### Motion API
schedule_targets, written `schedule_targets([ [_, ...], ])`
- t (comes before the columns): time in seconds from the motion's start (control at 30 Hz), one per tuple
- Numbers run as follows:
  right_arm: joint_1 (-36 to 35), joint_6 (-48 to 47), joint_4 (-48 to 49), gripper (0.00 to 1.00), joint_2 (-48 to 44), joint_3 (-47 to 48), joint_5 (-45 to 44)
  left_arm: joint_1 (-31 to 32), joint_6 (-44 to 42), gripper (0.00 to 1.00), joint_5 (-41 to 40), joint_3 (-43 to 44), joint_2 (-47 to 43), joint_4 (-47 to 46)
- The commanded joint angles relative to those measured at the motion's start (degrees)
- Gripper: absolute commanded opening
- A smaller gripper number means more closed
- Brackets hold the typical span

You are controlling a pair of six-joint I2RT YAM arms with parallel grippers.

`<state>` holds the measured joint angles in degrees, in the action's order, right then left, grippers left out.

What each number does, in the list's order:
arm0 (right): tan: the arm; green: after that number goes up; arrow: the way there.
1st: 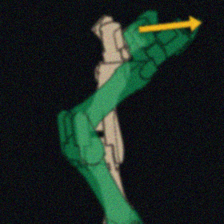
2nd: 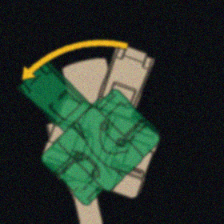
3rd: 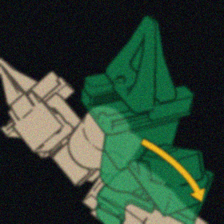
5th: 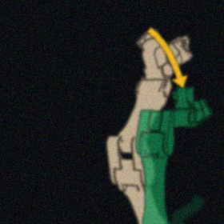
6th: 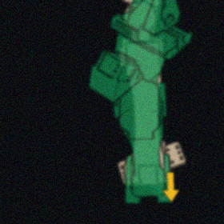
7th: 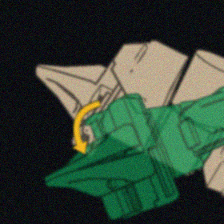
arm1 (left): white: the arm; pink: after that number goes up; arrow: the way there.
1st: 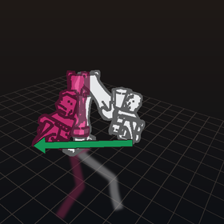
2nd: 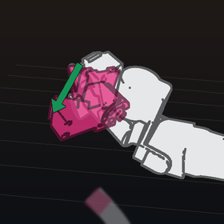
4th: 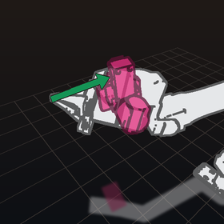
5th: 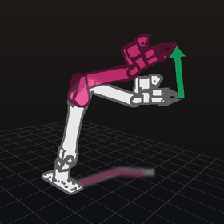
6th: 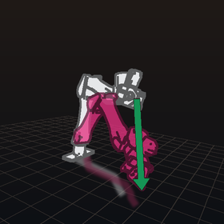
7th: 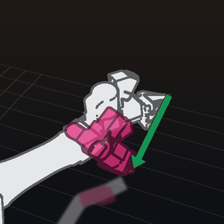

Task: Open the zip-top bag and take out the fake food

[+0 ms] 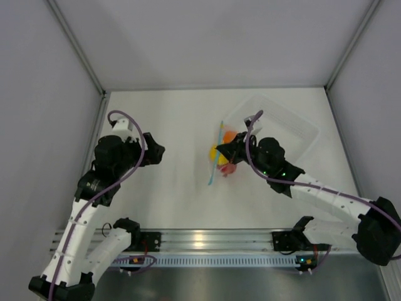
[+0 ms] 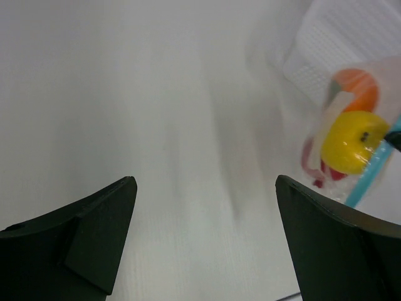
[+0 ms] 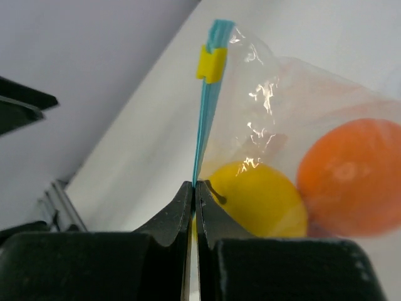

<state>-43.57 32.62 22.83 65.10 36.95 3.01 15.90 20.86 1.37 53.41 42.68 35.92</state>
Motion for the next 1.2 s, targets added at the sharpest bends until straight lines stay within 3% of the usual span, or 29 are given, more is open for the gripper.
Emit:
schedule_targets([
  [0.0,-1.2,-16.6,-28.8,0.0,-4.4,8.2,-2.7,0.2,-0.5,0.99,16.1,4.1,0.1,-8.9],
  [0.13,-1.3,-23.4,-46.9,0.0,-8.3,15.5,-2.4,0.2,1.0,0.99,25.8,3.7,-0.2,-15.8],
  [0.23,-2.1,-27.0,-53.7,0.0,-9.2,20.0,-1.6,0.2,3.7,0.99,30.4,1.5,-0.7,-23.6],
  [0.33,-4.2,-29.3,-61.4,0.0,-9.2,24.1,-2.4,0.3,8.2,0.99,36.5,-4.4,-1.4,-41.7],
  [0.43,-8.3,-31.0,-66.9,0.0,-9.7,26.4,-2.7,1.3,15.2,0.99,35.8,-10.7,-0.8,-58.6],
  [0.5,-12.3,-32.2,-69.4,0.0,-10.3,27.2,-4.3,3.1,14.7,0.98,36.2,-11.7,1.9,-62.6],
  [0.7,-18.8,-34.1,-72.3,0.0,-11.3,28.6,-4.0,11.1,3.9,0.99,49.2,-7.2,11.4,-63.8],
  [0.9,-20.8,-34.5,-73.0,0.0,-12.7,30.8,-3.7,16.5,-1.7,0.98,56.4,-6.8,13.4,-63.8],
  [1.07,-21.7,-35.4,-74.3,0.0,-12.9,32.7,-3.3,18.6,-2.7,0.97,60.4,-7.0,13.6,-63.8],
  [1.17,-22.1,-36.3,-74.0,0.0,-13.6,33.9,-0.6,20.0,-3.0,0.93,57.4,-7.8,13.5,-63.8],
])
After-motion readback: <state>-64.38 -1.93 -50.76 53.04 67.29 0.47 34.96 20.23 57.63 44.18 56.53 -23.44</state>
